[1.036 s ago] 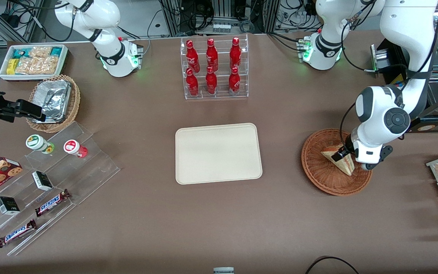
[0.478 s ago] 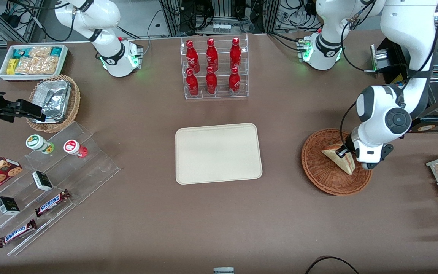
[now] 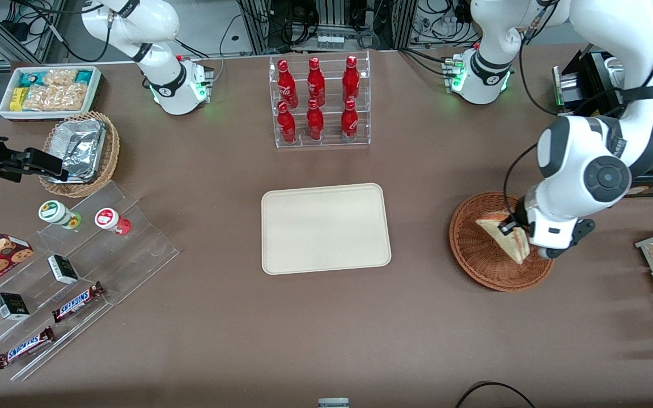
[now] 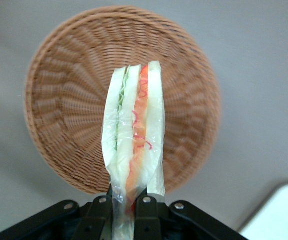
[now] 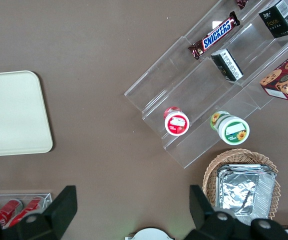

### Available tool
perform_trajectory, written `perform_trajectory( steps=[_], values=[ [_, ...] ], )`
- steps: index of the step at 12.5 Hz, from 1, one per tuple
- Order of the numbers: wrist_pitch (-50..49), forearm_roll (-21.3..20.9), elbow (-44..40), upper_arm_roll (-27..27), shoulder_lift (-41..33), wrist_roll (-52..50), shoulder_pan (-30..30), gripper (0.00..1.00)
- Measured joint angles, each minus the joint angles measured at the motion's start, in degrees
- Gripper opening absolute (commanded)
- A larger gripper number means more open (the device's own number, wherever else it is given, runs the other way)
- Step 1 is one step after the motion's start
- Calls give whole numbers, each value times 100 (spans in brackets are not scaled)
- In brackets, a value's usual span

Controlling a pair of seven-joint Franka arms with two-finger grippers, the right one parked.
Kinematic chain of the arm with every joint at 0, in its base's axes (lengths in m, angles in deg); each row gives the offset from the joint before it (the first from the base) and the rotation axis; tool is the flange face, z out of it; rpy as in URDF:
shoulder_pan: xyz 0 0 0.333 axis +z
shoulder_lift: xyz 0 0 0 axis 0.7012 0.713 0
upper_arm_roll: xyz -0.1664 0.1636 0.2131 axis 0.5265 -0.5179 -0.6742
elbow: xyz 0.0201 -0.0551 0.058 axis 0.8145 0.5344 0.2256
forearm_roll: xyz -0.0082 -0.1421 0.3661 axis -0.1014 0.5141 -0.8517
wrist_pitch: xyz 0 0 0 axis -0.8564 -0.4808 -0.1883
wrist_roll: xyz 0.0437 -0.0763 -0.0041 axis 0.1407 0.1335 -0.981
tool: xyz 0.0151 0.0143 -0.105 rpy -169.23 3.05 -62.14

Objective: Place sandwich from basket to tray
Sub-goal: 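Lift the sandwich and carry it over the cream tray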

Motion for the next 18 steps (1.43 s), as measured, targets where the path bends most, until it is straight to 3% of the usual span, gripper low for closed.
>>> perform_trajectory(
  steps=[5,10,15,18],
  values=[
    [-32,35,-505,37,321,-62,-1375,0],
    [-371,365,-1958,44,1485,-109,-2544,0],
    [-379,578,-3420,45,2836,-281,-3134,0],
    [-400,582,-3765,47,3198,-283,-3285,0]
  ],
)
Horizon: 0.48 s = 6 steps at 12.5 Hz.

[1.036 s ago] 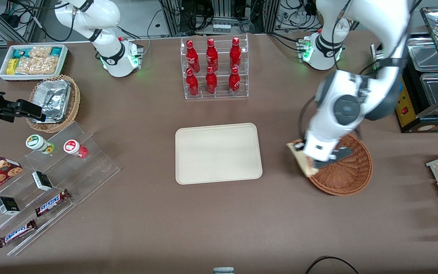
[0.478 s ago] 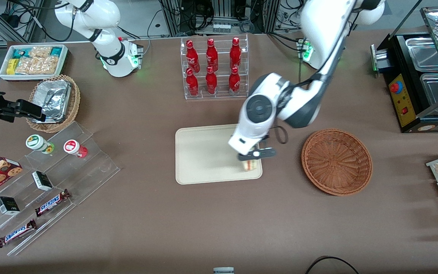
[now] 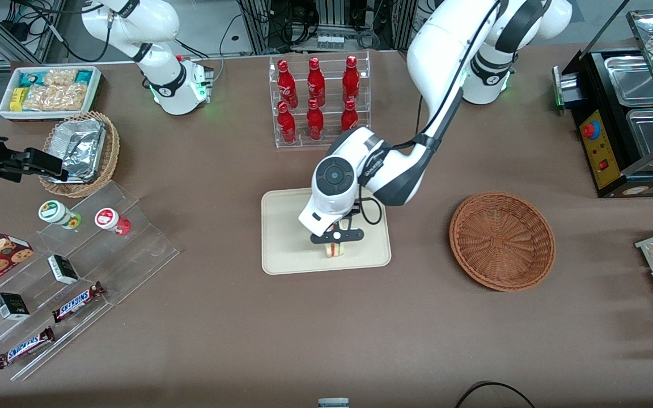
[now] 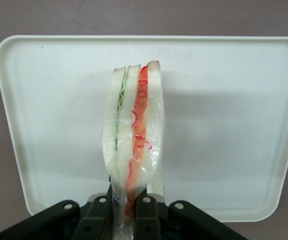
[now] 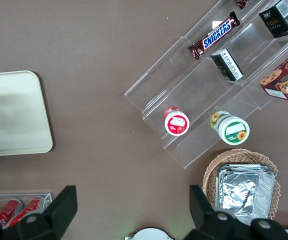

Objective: Place sandwich from basket to tray
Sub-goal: 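Lift the sandwich and carry it over the cream tray, then lower the sandwich onto the tray and open the left gripper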

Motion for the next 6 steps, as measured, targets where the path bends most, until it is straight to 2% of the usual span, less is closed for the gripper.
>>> perform_trajectory(
  steps=[6],
  values=[
    [-95,0,-74,-3,215,0,-44,0]
  ],
)
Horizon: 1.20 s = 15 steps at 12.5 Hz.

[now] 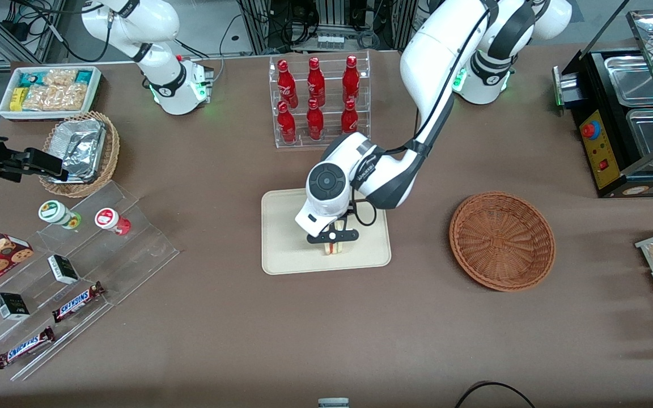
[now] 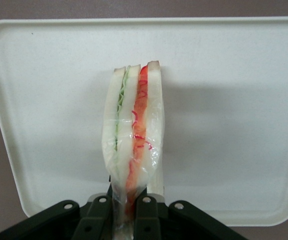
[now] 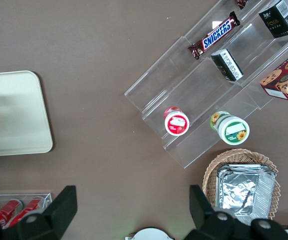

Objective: Place sandwich from basket to tray
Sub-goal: 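Lower the sandwich onto the tray and open the left gripper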

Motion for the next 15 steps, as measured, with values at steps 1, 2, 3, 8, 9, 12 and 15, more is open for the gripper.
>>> perform_trajectory(
  steps=[1,2,3,8,9,12,15],
  values=[
    [-1,0,0,1,22,0,-8,0],
    [-5,0,0,1,32,0,-25,0],
    [-18,0,1,1,39,0,-45,0],
    [-38,0,41,-1,91,-6,-77,0],
    [-38,0,55,-2,99,-11,-77,0],
    [-30,0,60,-4,110,-121,-77,0],
    [-10,0,60,-4,110,-254,-77,0]
  ],
)
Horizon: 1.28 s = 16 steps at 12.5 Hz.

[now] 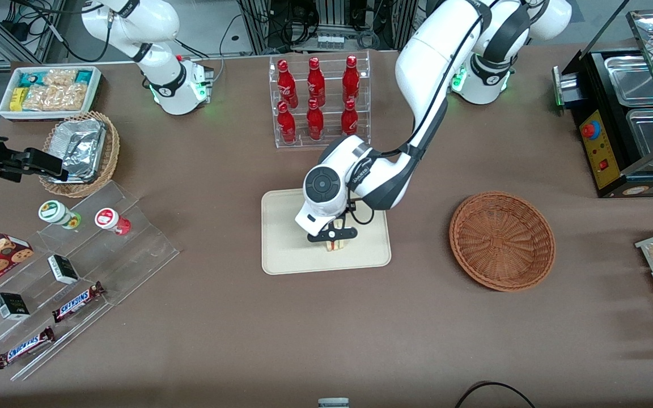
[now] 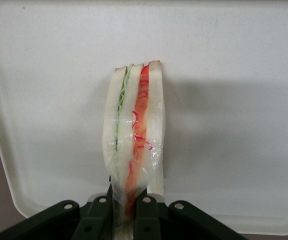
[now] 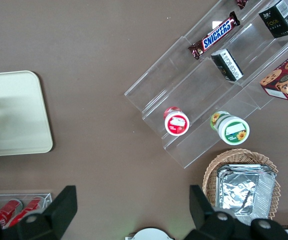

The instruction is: Place sandwich from basket to tray

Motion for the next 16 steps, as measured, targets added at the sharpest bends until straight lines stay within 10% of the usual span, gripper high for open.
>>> perform_trajectory(
  steps=[1,2,3,16],
  values=[
    [1,0,0,0,0,-25,0,30],
    [1,0,0,0,0,-36,0,84],
    [1,0,1,0,3,-42,0,100],
    [-727,-30,-183,-66,-1001,84,43,100]
  ],
)
